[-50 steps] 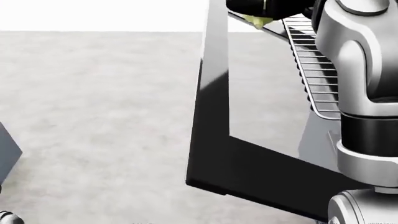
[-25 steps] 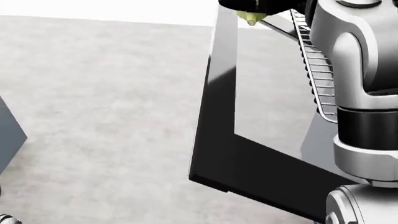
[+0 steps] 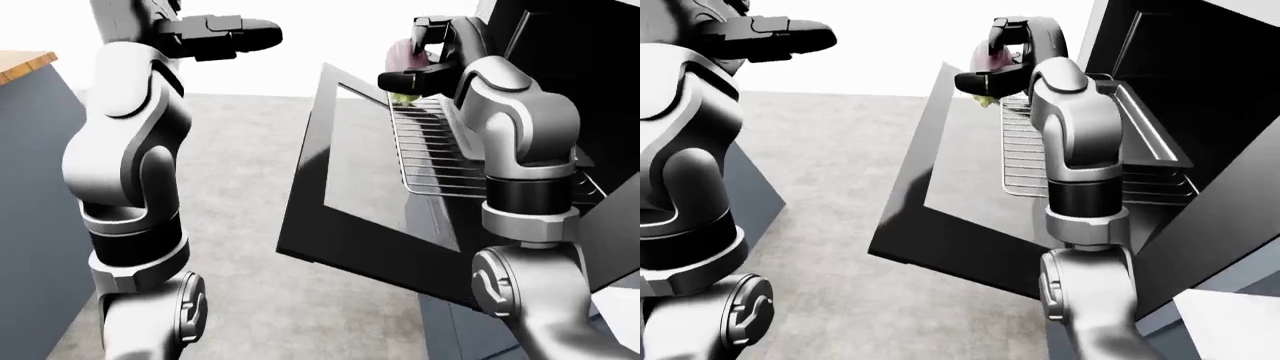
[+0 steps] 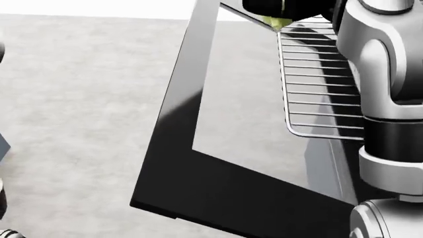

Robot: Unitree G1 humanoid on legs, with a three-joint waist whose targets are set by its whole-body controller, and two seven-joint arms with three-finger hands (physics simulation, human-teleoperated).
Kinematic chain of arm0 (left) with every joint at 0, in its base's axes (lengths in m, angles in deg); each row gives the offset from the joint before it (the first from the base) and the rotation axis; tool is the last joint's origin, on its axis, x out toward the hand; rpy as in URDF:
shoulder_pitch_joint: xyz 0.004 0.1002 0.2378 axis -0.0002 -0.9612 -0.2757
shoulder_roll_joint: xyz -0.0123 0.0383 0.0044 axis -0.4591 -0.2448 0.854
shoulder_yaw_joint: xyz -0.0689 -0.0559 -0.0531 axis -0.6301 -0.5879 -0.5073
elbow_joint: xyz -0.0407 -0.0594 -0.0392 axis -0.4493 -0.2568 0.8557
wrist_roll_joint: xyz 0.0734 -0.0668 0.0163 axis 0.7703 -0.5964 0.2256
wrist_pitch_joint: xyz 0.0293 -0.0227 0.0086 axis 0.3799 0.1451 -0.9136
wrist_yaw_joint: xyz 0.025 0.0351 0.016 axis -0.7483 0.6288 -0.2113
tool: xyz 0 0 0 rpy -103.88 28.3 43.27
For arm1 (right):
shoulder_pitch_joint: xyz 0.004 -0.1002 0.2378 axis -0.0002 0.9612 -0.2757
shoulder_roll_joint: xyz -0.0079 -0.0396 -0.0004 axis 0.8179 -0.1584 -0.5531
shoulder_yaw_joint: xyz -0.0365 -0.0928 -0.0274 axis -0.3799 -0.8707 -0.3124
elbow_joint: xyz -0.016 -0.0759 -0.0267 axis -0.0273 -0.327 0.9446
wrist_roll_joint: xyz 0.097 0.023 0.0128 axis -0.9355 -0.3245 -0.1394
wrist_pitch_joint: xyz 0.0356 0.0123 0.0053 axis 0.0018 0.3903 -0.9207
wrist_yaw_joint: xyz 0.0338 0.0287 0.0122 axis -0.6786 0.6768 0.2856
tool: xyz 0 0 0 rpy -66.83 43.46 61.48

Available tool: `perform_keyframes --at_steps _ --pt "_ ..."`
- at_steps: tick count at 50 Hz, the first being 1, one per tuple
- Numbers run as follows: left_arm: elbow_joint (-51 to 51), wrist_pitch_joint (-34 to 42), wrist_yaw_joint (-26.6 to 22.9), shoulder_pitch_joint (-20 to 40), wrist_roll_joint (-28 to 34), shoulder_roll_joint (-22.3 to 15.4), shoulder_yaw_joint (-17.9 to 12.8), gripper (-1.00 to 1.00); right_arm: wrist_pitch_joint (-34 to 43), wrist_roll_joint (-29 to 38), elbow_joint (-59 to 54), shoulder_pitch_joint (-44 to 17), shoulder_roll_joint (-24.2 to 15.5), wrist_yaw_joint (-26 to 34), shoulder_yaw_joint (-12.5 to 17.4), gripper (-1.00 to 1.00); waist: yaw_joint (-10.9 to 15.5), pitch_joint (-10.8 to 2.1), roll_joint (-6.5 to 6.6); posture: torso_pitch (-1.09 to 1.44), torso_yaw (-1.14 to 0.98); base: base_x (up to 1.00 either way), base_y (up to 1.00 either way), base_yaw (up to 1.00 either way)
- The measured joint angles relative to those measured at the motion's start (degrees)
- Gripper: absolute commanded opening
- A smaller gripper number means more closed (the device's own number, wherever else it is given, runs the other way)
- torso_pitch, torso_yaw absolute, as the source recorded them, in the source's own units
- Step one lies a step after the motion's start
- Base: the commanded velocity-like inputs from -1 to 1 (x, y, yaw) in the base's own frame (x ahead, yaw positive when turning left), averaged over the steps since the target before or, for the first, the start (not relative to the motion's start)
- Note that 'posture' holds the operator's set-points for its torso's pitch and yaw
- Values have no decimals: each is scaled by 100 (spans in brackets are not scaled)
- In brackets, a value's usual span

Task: Place the eggplant on the rack of the oven.

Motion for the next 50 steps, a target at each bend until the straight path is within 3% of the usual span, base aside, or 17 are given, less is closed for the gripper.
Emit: perform_keyframes --at_steps 3,6,9,12,16,22,27,30,34,35,37,38,41,42,45,48,50 --pt "124 50 -7 -51 -19 -10 -25 100 87 56 122 -27 -12 2 -41 -100 9 21 138 0 0 12 -12 0" --pt "273 70 24 72 -21 -53 -107 100 26 57 348 -134 -36 8 1 -100 -31 68 12 0 0 0 0 0" --pt "323 83 42 69 -34 -48 -100 100 42 56 401 -143 -50 -11 49 -100 -64 104 1 0 0 1 -16 0" --pt "280 130 38 36 -61 -60 -66 100 109 83 344 -109 -30 -23 22 -100 -38 124 313 0 0 5 -46 0" --pt "158 194 87 42 -37 -106 -187 100 72 32 59 -223 38 43 -120 -100 10 182 21 0 0 0 0 0" --pt "294 192 44 32 -105 -89 -60 100 39 110 62 -180 -44 -20 23 -100 -66 33 172 0 0 0 -1 0" --pt "201 120 75 57 -80 -73 -86 100 64 154 14 -279 -71 -32 22 -100 -91 -4 137 0 0 -1 -14 0" --pt "175 171 104 -37 -56 -82 -127 100 114 119 8 -274 -17 -2 -65 -100 -45 -51 350 0 0 -3 -23 0" --pt "215 114 115 91 -29 -91 -143 100 99 102 121 -384 -75 35 -55 -100 -28 54 25 0 0 -8 -22 0" --pt "197 90 106 96 -30 -80 -123 100 85 109 100 -368 -93 41 -39 -100 -52 51 37 0 0 -38 -84 0" --pt "158 66 103 49 -21 -82 -134 100 105 128 25 -361 -91 52 -59 -100 -112 -33 237 0 0 -34 -61 0" --pt "127 79 108 41 -15 -77 -139 100 132 134 5 -352 -98 55 -64 -100 -131 -88 237 0 0 0 0 0" --pt "168 95 118 92 -9 -77 -143 100 189 166 146 -368 -162 57 -22 -100 -69 54 -199 0 0 0 -3 0" --pt "231 77 117 52 -10 -18 -112 100 194 180 198 -312 -194 50 18 -100 -99 86 -200 0 0 -12 -49 0" --pt "273 107 60 -11 -74 42 75 100 301 277 161 -165 -239 -13 138 -100 -193 124 56 0 0 -46 -100 0" --pt "218 126 49 15 -78 -11 -10 100 347 304 127 -254 -201 -28 78 -100 -53 201 401 0 0 -38 -88 0" --pt "179 119 81 -79 -38 -33 -127 100 353 260 193 -180 -143 20 -50 -100 72 194 198 0 0 0 0 0"
